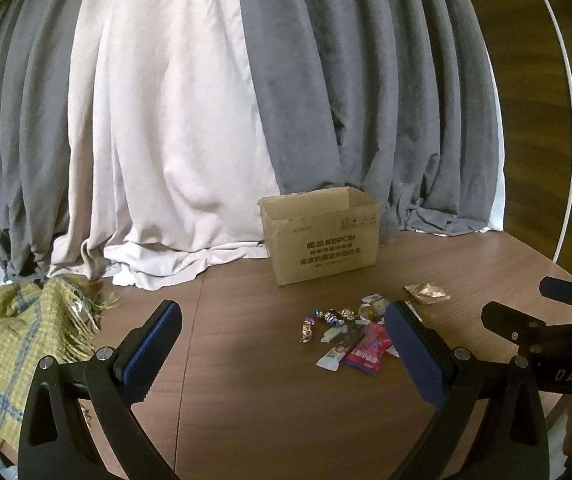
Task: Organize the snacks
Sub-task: 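Move both tools toward the pile of wrapped snacks, then grasp the red snack bag with the left tool, then grasp the white-wrapped pastry with the right tool while the left tool holds the red bag, then carry both snacks over the cardboard box and open both tools to drop them, then move both tools back to the snack pile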
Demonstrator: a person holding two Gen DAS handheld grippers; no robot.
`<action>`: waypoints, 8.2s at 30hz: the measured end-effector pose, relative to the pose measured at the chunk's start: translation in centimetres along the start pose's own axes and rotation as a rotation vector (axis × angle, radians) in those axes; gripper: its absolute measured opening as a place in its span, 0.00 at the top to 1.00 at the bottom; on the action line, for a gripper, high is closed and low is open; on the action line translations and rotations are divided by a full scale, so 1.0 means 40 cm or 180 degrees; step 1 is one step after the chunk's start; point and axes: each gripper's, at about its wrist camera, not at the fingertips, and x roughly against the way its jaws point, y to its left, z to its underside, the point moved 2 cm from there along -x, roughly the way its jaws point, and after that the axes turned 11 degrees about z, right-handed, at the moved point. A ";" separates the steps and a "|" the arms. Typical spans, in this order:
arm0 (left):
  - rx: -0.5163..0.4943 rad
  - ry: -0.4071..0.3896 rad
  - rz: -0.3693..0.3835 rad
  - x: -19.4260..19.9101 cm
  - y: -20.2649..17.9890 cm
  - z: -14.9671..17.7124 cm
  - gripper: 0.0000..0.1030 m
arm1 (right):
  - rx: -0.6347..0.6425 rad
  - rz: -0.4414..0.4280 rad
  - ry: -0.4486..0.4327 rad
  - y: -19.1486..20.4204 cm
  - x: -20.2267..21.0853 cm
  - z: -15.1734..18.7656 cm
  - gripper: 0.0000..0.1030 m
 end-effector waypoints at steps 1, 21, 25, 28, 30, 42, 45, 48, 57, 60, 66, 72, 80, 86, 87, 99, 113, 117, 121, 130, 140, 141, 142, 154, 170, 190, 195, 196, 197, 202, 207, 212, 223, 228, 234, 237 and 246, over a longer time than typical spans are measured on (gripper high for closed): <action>-0.0005 -0.0005 0.0021 -0.001 0.002 -0.003 0.00 | 0.0002 0.0018 -0.0010 0.001 0.000 -0.001 0.01; -0.0083 -0.0054 0.0237 -0.001 0.022 -0.008 0.00 | -0.0090 0.0183 -0.0078 0.021 0.029 -0.003 0.01; -0.0084 -0.0052 0.0235 -0.002 0.018 -0.006 0.00 | -0.0093 0.0192 -0.0074 0.028 0.032 -0.004 0.01; -0.0087 -0.0052 0.0251 -0.004 0.019 -0.003 0.00 | -0.0095 0.0193 -0.0074 0.027 0.031 -0.003 0.01; -0.0090 -0.0050 0.0257 -0.007 0.018 -0.003 0.00 | -0.0097 0.0188 -0.0068 0.026 0.030 -0.004 0.01; -0.0095 -0.0013 0.0322 -0.019 0.029 -0.001 0.00 | -0.0100 0.0193 -0.0055 0.028 0.026 -0.002 0.01; -0.0097 0.0005 0.0361 -0.027 0.028 -0.001 0.00 | -0.0097 0.0204 -0.0038 0.026 0.025 0.000 0.01; -0.0107 0.0028 0.0396 -0.039 0.024 -0.002 0.00 | -0.0089 0.0228 -0.0014 0.028 0.019 -0.005 0.01; -0.0231 0.0205 0.0538 -0.109 -0.011 -0.001 0.00 | -0.0089 0.0270 0.0098 0.011 -0.019 -0.009 0.01; -0.0241 0.0263 0.0567 -0.138 -0.024 0.001 0.00 | -0.0074 0.0292 0.0157 0.004 -0.044 -0.011 0.01; -0.0305 0.0446 0.0618 -0.220 -0.052 0.014 0.04 | -0.0067 0.0264 0.0350 -0.020 -0.121 -0.008 0.01; -0.0265 0.0687 0.0821 -0.314 -0.065 0.039 0.16 | 0.0013 0.0202 0.0453 -0.031 -0.200 -0.005 0.01; -0.0154 0.1055 0.1166 -0.423 -0.083 0.097 0.38 | 0.0161 0.0120 0.0669 -0.027 -0.304 0.014 0.03; -0.0302 0.1263 0.1305 -0.487 -0.106 0.141 0.50 | 0.0294 0.0032 0.0816 -0.020 -0.371 0.042 0.07; -0.0344 0.1289 0.1326 -0.497 -0.110 0.146 0.51 | 0.0322 0.0006 0.0829 -0.018 -0.380 0.047 0.07; -0.0612 0.1570 0.1533 -0.595 -0.139 0.200 0.61 | 0.0751 -0.0419 0.1008 0.018 -0.493 0.072 0.16; -0.0372 0.1734 0.1611 -0.633 -0.133 0.222 0.70 | 0.0957 -0.0676 0.1199 0.034 -0.557 0.077 0.21; -0.0234 0.1731 0.1549 -0.624 -0.126 0.217 0.72 | 0.0965 -0.0714 0.1244 0.036 -0.564 0.077 0.21; -0.0112 0.1609 0.1369 -0.579 -0.106 0.190 0.72 | 0.1016 -0.0748 0.1273 0.041 -0.565 0.079 0.21; -0.0020 0.1526 0.1171 -0.554 -0.077 0.176 0.71 | 0.1238 -0.0742 0.1297 0.080 -0.581 0.093 0.21; 0.0078 0.1544 0.1112 -0.548 -0.060 0.184 0.71 | 0.1434 -0.0718 0.1191 0.101 -0.569 0.110 0.43; 0.0096 0.1551 0.1107 -0.549 -0.058 0.186 0.71 | 0.1432 -0.0723 0.1188 0.103 -0.568 0.110 0.43; 0.0102 0.1553 0.1099 -0.549 -0.058 0.186 0.71 | 0.1422 -0.0723 0.1190 0.103 -0.566 0.111 0.45; 0.0160 0.1470 0.1109 -0.532 -0.065 0.172 0.71 | 0.1233 -0.0837 0.1220 0.090 -0.547 0.095 0.78; 0.0138 0.1224 0.1037 -0.481 -0.065 0.109 0.71 | 0.1009 -0.0832 0.0961 0.079 -0.453 0.051 0.87; -0.0032 0.0429 0.0815 -0.483 -0.010 -0.153 0.71 | 0.0610 -0.0763 0.0017 0.083 -0.391 -0.184 0.87; -0.0080 0.0287 0.0760 -0.504 0.016 -0.208 0.71 | 0.0537 -0.0744 -0.0221 0.094 -0.398 -0.262 0.87; -0.0099 0.0248 0.0735 -0.511 0.023 -0.226 0.71 | 0.0531 -0.0743 -0.0254 0.093 -0.398 -0.271 0.87; -0.0103 0.0227 0.0728 -0.515 0.028 -0.235 0.71 | 0.0519 -0.0742 -0.0303 0.097 -0.402 -0.291 0.87; -0.0157 0.0110 0.0654 -0.557 0.061 -0.303 0.71 | 0.0495 -0.0745 -0.0464 0.113 -0.425 -0.373 0.87; -0.0153 0.0099 0.0627 -0.612 0.091 -0.356 0.71 | 0.0483 -0.0721 -0.0570 0.131 -0.466 -0.451 0.87; -0.0116 0.0179 0.0656 -0.684 0.115 -0.383 0.71 | 0.0551 -0.0698 -0.0585 0.155 -0.521 -0.505 0.87; 0.0125 0.0627 0.0742 -0.876 0.169 -0.387 0.59 | 0.0545 -0.0733 -0.0244 0.191 -0.689 -0.559 0.87; 0.0138 0.0623 0.0598 -0.882 0.181 -0.381 0.33 | 0.0512 -0.0592 -0.0147 0.194 -0.730 -0.551 0.61; 0.0017 0.0494 0.0537 -0.796 0.167 -0.368 0.26 | 0.0452 -0.0487 -0.0149 0.177 -0.691 -0.519 0.59; 0.0000 0.0384 0.0518 -0.732 0.156 -0.364 0.24 | 0.0415 -0.0495 -0.0161 0.171 -0.643 -0.505 0.59; -0.0131 0.0183 0.0571 -0.597 0.114 -0.326 0.24 | 0.0273 -0.0540 -0.0185 0.146 -0.520 -0.439 0.59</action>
